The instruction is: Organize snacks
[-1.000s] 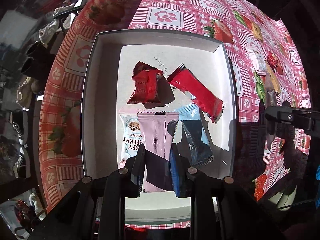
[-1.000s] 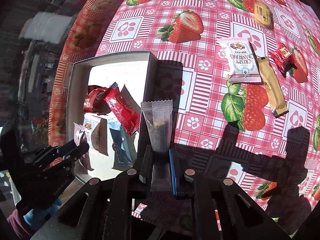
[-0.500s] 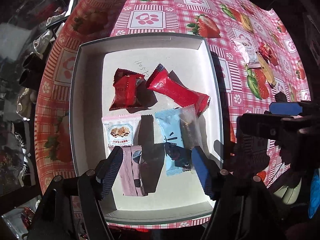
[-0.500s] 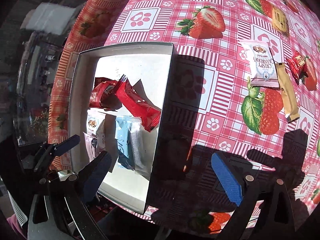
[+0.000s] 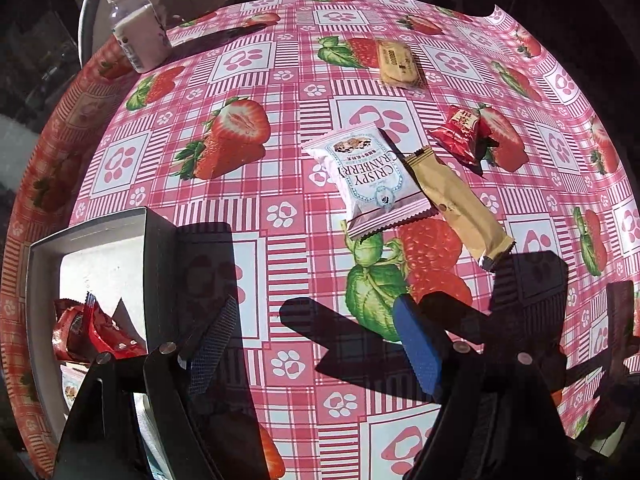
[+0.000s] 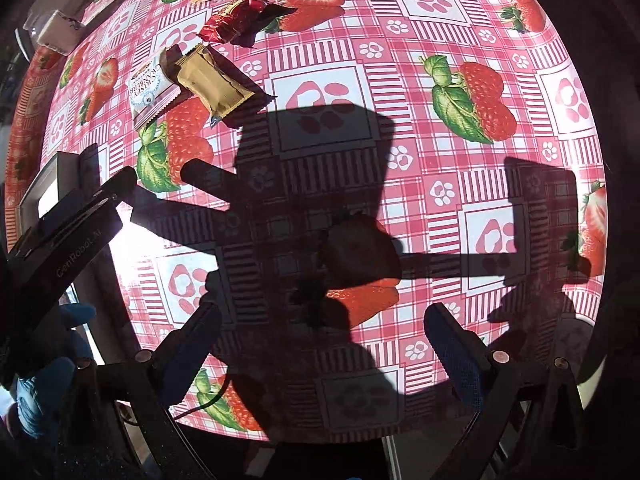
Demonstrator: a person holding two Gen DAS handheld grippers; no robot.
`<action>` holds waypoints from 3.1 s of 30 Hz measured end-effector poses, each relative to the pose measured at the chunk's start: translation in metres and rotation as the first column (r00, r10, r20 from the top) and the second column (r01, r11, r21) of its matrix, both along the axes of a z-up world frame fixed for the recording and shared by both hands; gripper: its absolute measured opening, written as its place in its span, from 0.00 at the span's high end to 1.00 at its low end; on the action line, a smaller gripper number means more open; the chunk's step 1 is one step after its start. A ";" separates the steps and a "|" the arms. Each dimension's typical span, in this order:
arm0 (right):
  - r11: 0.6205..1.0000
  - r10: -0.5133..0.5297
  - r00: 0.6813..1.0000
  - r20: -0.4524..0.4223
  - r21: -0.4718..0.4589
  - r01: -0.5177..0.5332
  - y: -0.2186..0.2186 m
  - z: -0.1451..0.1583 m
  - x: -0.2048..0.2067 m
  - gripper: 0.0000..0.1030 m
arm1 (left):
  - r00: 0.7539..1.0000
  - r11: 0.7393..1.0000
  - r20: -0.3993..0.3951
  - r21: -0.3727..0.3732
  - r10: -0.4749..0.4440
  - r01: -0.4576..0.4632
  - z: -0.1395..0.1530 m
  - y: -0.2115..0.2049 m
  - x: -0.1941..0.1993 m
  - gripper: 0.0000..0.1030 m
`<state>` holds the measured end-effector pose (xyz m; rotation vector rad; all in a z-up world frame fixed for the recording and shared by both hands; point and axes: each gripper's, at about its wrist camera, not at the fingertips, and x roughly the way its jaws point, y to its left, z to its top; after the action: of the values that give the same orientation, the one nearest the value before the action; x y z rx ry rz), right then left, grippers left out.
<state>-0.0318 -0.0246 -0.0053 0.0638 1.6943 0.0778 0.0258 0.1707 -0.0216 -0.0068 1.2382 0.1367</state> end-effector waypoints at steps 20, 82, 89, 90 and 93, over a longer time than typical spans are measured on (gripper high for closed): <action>0.995 0.086 0.996 0.013 -0.052 -0.085 0.042 -0.025 0.003 0.01 | 0.946 0.987 0.284 -0.021 0.156 -0.156 -0.025 0.012 -0.001 0.00; 0.743 -0.177 0.955 -0.238 -0.668 -0.029 0.074 -0.053 -0.037 0.01 | 0.945 0.987 0.287 -0.026 0.159 -0.158 -0.025 0.013 -0.001 0.00; 0.805 -0.185 0.952 -0.243 -0.594 0.005 0.063 -0.052 -0.051 0.01 | 0.945 0.987 0.287 -0.026 0.159 -0.158 -0.025 0.013 -0.001 0.00; 0.815 -0.190 0.952 -0.239 -0.579 0.017 0.060 -0.052 -0.052 0.01 | 0.945 0.987 0.287 -0.026 0.159 -0.158 -0.025 0.012 -0.001 0.00; 0.847 -0.198 0.954 -0.224 -0.529 0.052 0.050 -0.050 -0.057 0.01 | 0.945 0.987 0.287 -0.026 0.159 -0.158 -0.025 0.012 -0.001 0.00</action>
<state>-0.0884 0.0252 -0.0556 -0.2307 1.9280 -0.5135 0.0245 0.1831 -0.0468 -0.1253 0.9447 0.2654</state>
